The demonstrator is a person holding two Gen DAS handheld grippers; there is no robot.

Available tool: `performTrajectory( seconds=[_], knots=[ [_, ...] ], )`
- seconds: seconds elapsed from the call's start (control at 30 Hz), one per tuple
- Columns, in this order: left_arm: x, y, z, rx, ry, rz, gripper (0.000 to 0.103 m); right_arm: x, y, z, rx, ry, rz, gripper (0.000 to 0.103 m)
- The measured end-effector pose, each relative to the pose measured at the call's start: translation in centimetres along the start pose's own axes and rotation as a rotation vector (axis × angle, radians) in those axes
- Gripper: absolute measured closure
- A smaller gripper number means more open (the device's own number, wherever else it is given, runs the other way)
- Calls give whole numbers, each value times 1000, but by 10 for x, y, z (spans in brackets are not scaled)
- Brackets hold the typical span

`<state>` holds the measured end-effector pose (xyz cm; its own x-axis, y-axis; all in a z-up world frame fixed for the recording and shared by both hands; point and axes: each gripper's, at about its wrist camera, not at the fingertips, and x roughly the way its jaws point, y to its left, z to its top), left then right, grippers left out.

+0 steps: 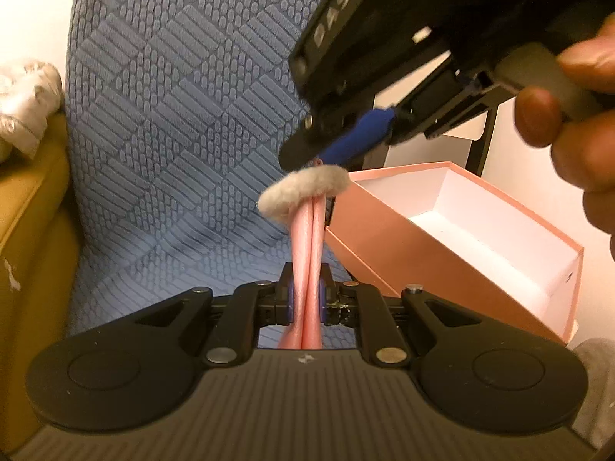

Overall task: Organize objects
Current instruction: 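Slide the white ring over the strip's folded end with the right tool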

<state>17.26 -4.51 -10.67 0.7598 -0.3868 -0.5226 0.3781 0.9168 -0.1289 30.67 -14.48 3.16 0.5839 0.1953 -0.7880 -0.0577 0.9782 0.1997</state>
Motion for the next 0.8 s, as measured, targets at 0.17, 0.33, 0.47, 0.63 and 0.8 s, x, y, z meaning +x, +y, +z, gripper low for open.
performTrajectory(
  seconds=[0.17, 0.33, 0.47, 0.63, 0.8],
  knots=[
    [1, -4, -3, 63, -5, 55, 90, 5, -16, -1, 134, 36, 52, 77],
    [2, -10, -5, 119, -11, 88, 91, 12, -23, -6, 246, 97, 102, 77],
    [-1, -15, -5, 162, -31, 94, 92, 14, -29, -4, 278, 93, 86, 76],
    [0, -22, -7, 204, -36, 99, 93, 23, -37, 1, 300, 119, 75, 76],
    [-1, -25, -7, 223, -47, 107, 93, 31, -42, 5, 309, 146, 76, 76]
  ],
)
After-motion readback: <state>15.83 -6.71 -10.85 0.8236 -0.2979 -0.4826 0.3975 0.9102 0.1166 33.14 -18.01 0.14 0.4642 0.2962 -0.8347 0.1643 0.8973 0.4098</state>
